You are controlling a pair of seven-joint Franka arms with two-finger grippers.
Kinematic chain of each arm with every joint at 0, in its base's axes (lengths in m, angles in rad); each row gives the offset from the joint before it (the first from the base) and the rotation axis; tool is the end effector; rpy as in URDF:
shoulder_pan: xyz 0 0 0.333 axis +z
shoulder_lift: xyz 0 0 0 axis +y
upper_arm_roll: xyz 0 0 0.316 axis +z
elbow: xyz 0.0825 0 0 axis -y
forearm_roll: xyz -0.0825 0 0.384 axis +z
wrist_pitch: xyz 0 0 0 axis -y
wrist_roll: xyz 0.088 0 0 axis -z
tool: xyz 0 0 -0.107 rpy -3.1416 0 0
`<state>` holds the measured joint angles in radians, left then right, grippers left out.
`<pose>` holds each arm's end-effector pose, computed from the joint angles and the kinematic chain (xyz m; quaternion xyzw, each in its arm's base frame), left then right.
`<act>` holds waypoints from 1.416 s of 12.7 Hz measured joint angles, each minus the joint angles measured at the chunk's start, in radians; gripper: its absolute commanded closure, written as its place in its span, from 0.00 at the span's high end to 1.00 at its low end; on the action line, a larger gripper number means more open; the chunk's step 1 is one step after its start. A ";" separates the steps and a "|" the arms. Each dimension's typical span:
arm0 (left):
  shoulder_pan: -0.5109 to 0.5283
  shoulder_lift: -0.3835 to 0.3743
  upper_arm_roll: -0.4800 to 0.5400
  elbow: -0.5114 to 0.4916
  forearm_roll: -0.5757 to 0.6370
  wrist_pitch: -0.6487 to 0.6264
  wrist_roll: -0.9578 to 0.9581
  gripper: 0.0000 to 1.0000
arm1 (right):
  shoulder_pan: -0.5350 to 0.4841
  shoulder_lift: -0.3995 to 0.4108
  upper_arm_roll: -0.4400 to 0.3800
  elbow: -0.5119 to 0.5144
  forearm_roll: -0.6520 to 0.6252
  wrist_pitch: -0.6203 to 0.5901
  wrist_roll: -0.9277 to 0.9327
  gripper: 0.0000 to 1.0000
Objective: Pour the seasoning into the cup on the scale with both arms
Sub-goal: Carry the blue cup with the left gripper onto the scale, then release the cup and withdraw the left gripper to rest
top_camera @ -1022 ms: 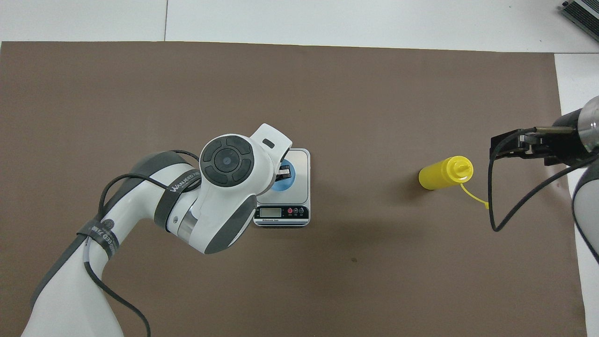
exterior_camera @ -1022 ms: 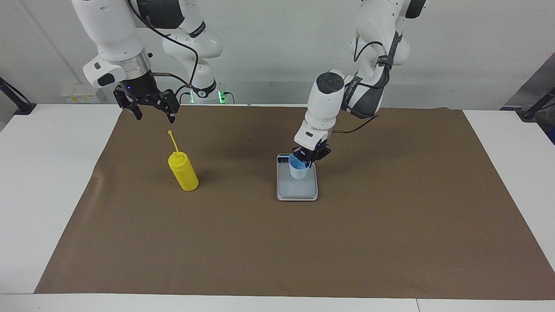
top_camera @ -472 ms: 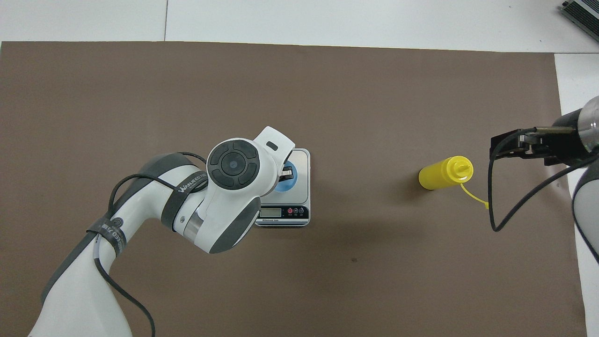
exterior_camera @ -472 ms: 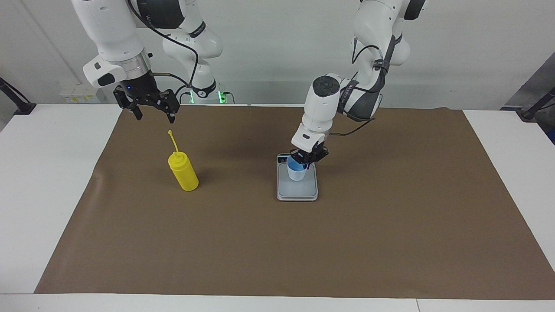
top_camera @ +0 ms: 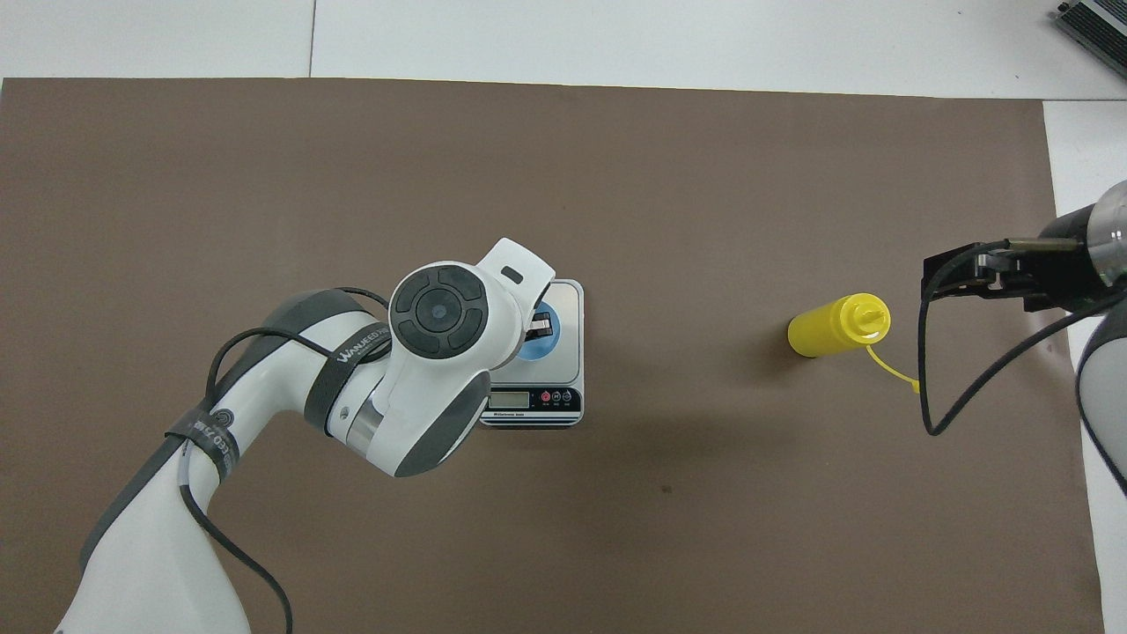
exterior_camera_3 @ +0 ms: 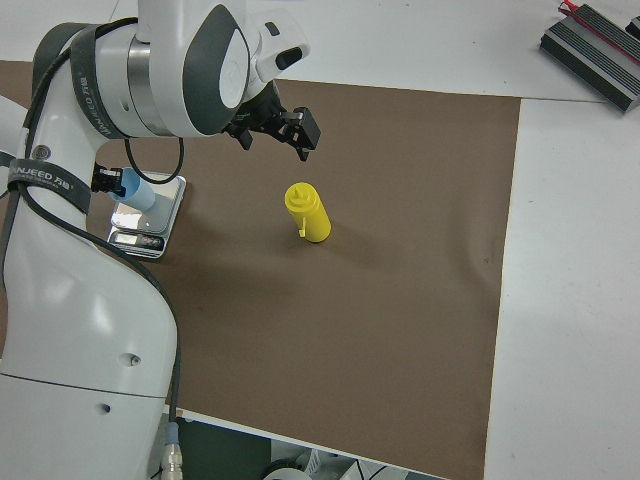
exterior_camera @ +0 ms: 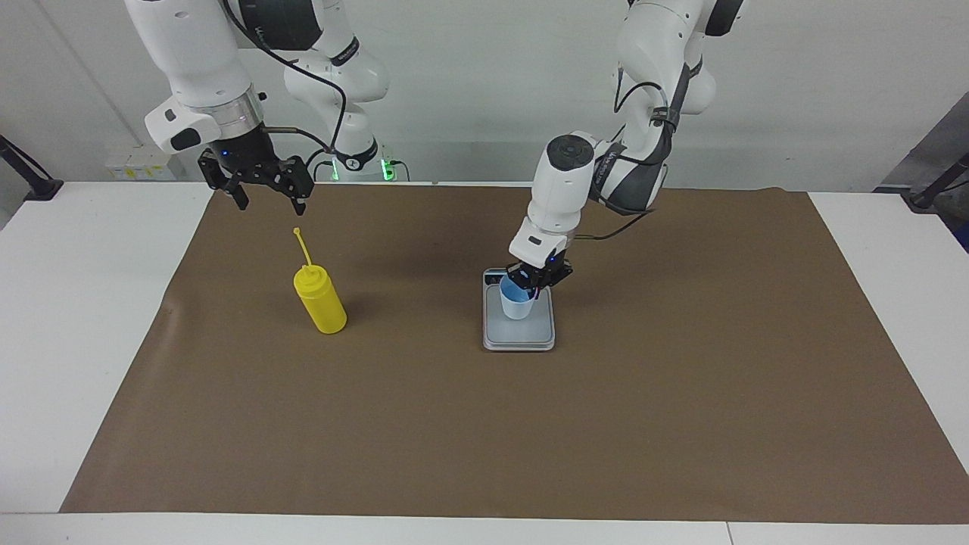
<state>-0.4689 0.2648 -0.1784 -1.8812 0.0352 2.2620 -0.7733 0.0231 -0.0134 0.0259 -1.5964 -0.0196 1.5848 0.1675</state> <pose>0.5060 -0.3736 0.3831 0.9965 0.0569 0.0399 0.0459 0.5509 0.0250 0.6211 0.9982 -0.0591 0.0020 0.0098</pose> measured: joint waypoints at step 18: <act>0.133 -0.072 0.036 0.082 0.027 -0.117 0.098 1.00 | 0.000 0.000 0.000 -0.001 0.000 0.000 0.000 1.00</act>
<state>-0.3358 0.1926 -0.1426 -1.7991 0.0620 2.1446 -0.6756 0.0231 -0.0134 0.0259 -1.5969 -0.0196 1.5848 0.1675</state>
